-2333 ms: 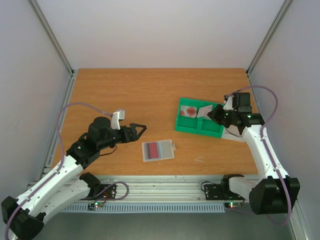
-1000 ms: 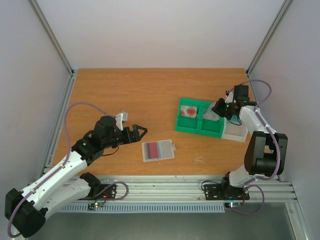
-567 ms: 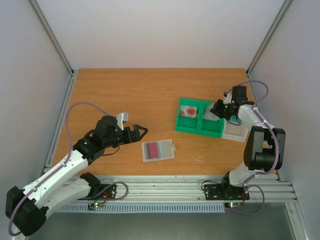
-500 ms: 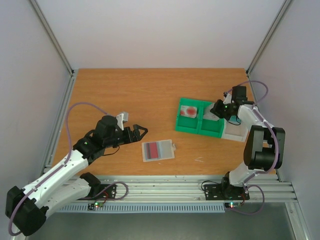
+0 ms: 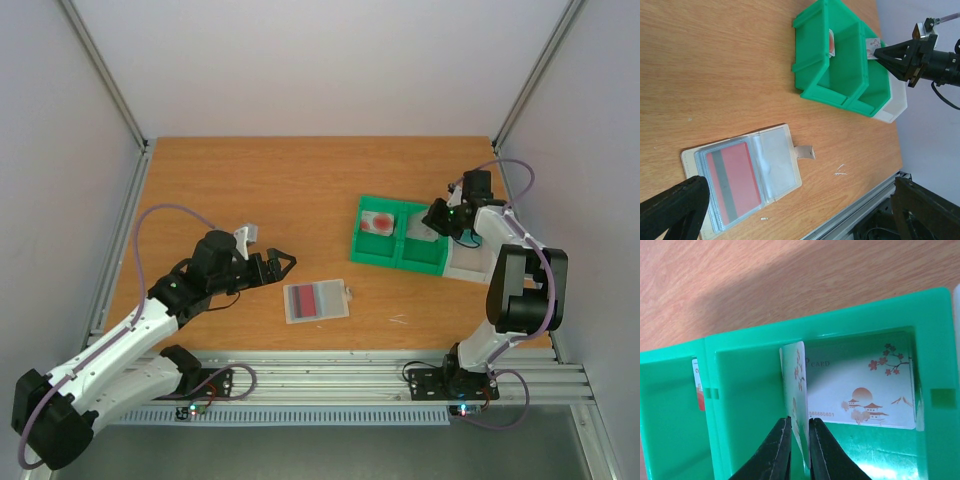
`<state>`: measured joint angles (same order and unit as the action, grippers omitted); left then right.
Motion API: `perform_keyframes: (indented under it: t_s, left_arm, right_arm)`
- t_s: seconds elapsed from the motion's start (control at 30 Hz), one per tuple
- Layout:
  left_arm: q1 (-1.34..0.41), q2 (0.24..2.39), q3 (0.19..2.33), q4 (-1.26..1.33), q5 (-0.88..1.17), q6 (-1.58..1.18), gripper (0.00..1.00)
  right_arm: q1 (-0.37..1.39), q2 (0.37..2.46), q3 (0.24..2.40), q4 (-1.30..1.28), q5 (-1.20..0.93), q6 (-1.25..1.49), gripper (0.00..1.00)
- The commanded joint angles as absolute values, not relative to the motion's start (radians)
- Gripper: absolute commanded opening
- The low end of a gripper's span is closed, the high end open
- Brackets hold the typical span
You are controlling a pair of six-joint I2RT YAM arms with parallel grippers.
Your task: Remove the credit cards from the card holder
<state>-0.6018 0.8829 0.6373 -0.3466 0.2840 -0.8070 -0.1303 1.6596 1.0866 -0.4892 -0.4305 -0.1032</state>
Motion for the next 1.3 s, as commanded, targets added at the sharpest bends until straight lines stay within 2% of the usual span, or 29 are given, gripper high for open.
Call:
perform_keyframes:
  t_s: [0.0, 0.5, 0.67, 0.77, 0.83, 1.27]
  left_arm:
    - [-0.603, 0.879, 0.624, -0.305, 0.281, -0.798, 0.99]
    - [-0.603, 0.855, 0.626, -0.328, 0.261, -0.779, 0.99]
    - [-0.603, 0.848, 0.616, -0.323, 0.255, -0.785, 0.99]
    - [-0.603, 0.845, 0.616, -0.327, 0.254, -0.789, 0.99]
    - [-0.603, 0.845, 0.614, -0.328, 0.255, -0.79, 0.99]
    - [-0.603, 0.912, 0.647, -0.39, 0.283, -0.713, 0.98]
  right_arm:
    - [-0.135, 1.669, 1.125, -0.507, -0.384, -0.125, 0.14]
    - [-0.135, 1.663, 1.161, -0.57, -0.314, -0.103, 0.18]
    - [-0.135, 1.638, 1.165, -0.586, -0.311, -0.08, 0.27]
    - [-0.135, 1.628, 1.189, -0.633, -0.292, -0.043, 0.4]
    - [-0.135, 1.62, 1.199, -0.663, -0.309, -0.01, 0.45]
    - [-0.1, 1.408, 1.093, -0.717, -0.511, 0.119, 0.5]
